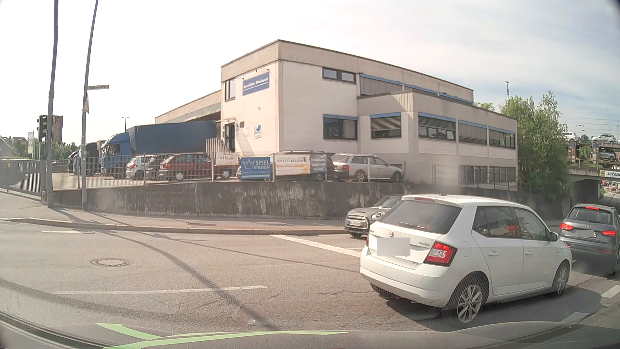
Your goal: Follow the waypoints while adhering to traffic rules and regulations
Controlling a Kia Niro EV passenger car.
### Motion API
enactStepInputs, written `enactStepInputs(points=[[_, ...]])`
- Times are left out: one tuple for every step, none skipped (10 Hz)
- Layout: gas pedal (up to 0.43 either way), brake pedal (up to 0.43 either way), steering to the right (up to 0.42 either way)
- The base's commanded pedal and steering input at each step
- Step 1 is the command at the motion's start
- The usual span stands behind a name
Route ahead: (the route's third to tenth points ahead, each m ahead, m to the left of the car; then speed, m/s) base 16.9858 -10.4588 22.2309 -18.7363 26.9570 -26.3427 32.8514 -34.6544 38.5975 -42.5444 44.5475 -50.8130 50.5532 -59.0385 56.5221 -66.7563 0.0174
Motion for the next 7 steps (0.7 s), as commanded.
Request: enactStepInputs(points=[[0.0,0.299,0.402],[0.0,0.299,0.402],[0.0,0.299,0.402],[0.0,0.299,0.402],[0.0,0.299,0.402],[0.0,0.299,0.402],[0.0,0.299,0.402]])
